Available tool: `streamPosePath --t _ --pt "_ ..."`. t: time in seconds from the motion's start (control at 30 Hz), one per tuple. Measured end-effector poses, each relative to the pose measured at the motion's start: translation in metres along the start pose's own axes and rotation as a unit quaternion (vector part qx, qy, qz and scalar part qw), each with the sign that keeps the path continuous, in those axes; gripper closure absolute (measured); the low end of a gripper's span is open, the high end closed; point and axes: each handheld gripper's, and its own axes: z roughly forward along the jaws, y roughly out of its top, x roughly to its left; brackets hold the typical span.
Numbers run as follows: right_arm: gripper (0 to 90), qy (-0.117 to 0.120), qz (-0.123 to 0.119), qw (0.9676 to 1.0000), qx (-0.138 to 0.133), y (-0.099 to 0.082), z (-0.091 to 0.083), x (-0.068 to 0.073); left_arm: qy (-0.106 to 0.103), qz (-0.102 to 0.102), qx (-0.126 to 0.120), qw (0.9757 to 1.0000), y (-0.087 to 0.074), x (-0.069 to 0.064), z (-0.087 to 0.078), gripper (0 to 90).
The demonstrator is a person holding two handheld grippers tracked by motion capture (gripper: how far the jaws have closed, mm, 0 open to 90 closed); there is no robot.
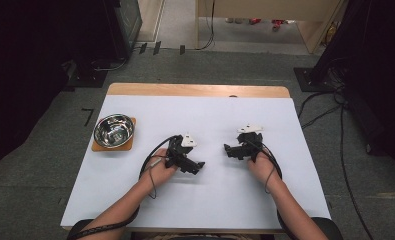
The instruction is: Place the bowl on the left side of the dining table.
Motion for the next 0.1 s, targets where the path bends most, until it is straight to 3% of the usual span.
streamPosePath --t 0.1 --pt "5.7 0.000 0.001 1.0000 0.001 0.0001 0.0000 0.0001 -0.001 0.001 -0.004 1.0000 -0.0013 0.0002 -0.0003 0.0"
